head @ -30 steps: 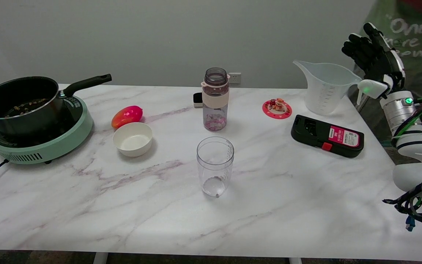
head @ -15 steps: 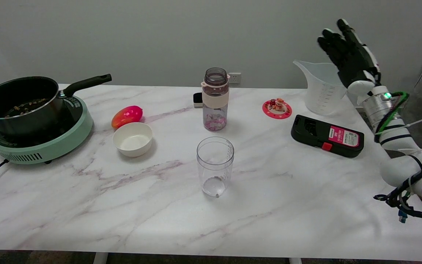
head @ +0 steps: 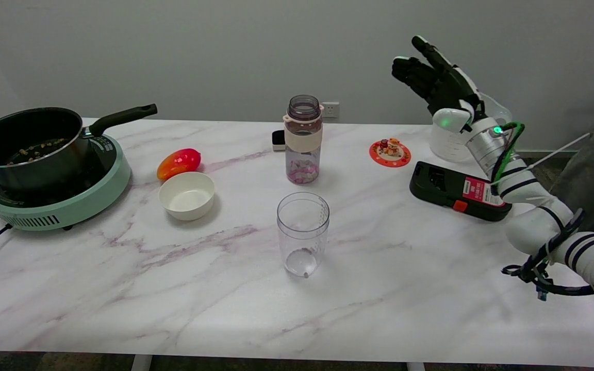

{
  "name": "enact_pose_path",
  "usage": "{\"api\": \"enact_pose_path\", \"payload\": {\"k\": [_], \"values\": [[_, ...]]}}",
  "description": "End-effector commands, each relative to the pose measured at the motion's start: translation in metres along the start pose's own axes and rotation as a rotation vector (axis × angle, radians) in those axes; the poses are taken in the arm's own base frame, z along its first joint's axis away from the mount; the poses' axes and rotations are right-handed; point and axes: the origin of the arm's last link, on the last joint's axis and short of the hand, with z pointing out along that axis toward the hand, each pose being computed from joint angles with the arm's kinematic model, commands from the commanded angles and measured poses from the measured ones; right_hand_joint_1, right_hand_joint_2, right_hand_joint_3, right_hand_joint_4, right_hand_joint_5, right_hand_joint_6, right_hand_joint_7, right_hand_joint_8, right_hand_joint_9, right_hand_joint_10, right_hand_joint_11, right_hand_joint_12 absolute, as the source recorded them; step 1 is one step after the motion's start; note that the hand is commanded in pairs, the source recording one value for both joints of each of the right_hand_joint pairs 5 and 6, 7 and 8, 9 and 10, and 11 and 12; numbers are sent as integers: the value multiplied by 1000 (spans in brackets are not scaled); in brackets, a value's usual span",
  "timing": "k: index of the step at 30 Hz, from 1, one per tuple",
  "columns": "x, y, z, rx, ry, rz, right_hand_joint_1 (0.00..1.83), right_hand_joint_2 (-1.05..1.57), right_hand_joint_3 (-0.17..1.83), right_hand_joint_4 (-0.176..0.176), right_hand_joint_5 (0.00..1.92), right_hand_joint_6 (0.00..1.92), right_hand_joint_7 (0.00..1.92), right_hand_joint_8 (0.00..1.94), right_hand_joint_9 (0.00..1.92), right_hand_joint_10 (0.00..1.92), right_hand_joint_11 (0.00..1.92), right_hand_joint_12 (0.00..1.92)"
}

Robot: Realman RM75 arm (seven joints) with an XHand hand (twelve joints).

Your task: Pick up the bottle.

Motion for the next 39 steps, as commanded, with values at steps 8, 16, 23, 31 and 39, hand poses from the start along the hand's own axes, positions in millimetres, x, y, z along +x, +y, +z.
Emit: {"api": "enact_pose_path", "payload": {"k": [8,16,23,31,39], "values": [[-37,71,28,-268,-29,-143,1255,-782,1155,0,144,144,516,516,455,455,358,358],[-39,90,32,-318,14,-145,1257,-761,1168,0,132,132,534,534,420,420,322,322],[-49,95,41,-327,4,-143,1257,-778,1186,0,124,124,531,531,414,414,304,304],[-62,97,49,-338,-41,-162,1257,-784,1208,0,126,126,538,538,412,412,296,296],[-77,99,55,-340,-81,-166,1257,-791,1210,0,137,137,548,548,410,410,293,293]]}}
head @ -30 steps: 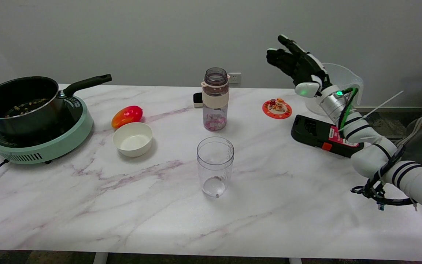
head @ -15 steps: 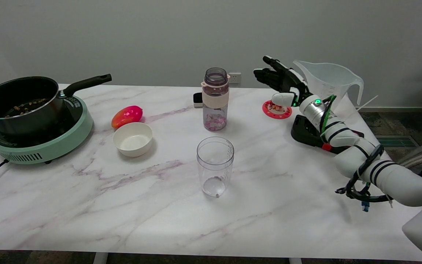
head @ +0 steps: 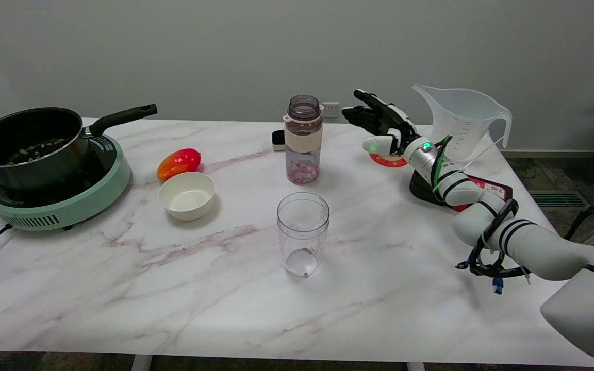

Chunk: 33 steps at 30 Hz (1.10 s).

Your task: Pick up the bottle.

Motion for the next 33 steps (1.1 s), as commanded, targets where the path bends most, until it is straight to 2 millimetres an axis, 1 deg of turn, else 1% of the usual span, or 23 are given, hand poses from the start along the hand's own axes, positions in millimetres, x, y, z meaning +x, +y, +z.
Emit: {"api": "enact_pose_path", "payload": {"k": [1,8,10,14,20,25,29,33], "values": [[-31,2,19,-31,-63,-38,1256,-796,1213,0,138,138,547,547,410,410,293,293],[-40,3,23,-42,-68,-52,1255,-799,1212,0,146,146,556,556,411,411,307,307],[-43,8,24,-50,-61,-74,1255,-795,1203,0,152,152,562,562,413,413,317,317],[-45,12,26,-61,-40,-74,1255,-793,1199,0,160,160,567,567,416,416,322,322],[-44,15,28,-83,-3,-137,1255,-802,1175,0,183,183,575,575,428,428,333,333],[-49,18,30,-95,25,-154,1257,-762,1150,0,216,216,607,607,456,456,358,358],[-49,23,30,-108,51,-127,1256,-741,1153,0,225,225,620,620,466,466,365,365],[-53,22,34,-104,59,-113,1256,-726,1175,0,233,233,628,628,474,474,382,382]]}}
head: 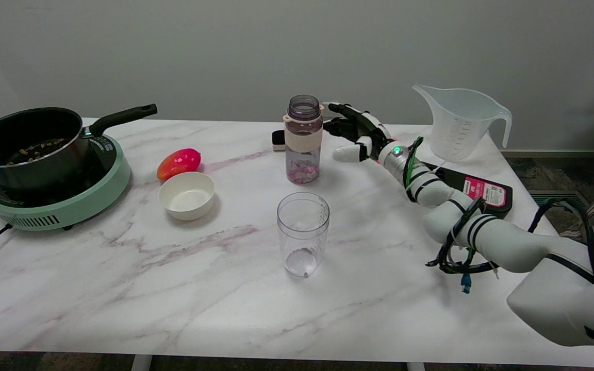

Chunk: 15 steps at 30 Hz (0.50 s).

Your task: Pick up the bottle.

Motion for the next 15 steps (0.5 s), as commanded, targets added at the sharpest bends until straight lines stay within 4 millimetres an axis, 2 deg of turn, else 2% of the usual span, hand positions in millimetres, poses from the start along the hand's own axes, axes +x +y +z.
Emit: {"api": "enact_pose_path", "payload": {"k": [1,8,15], "values": [[-15,7,10,-41,61,-1,1256,-727,1176,0,234,234,628,628,475,475,385,385],[-27,-10,18,14,41,0,1256,-722,1173,0,236,236,630,630,482,482,400,400],[-38,-17,23,33,25,-10,1257,-720,1190,0,240,240,627,627,492,492,420,420]]}}
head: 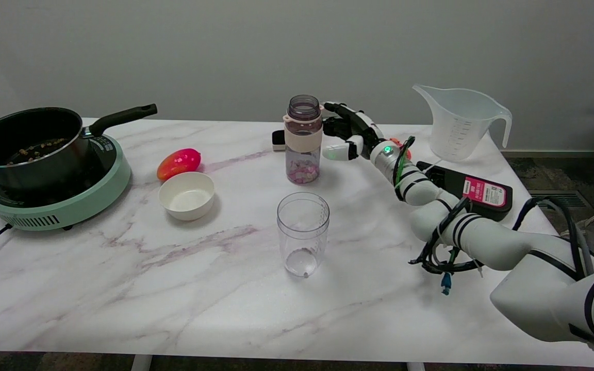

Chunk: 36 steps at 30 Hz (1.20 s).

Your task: Pick up the bottle.

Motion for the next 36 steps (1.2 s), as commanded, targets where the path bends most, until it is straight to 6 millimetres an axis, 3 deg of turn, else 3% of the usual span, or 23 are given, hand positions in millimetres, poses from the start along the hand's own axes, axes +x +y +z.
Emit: {"api": "enact_pose_path", "payload": {"k": [1,36], "values": [[-26,-17,12,45,-13,-6,1257,-721,1191,0,240,240,625,625,493,493,421,421],[-44,-10,5,54,-62,15,1295,-782,1226,0,228,228,619,619,467,467,386,386]]}}
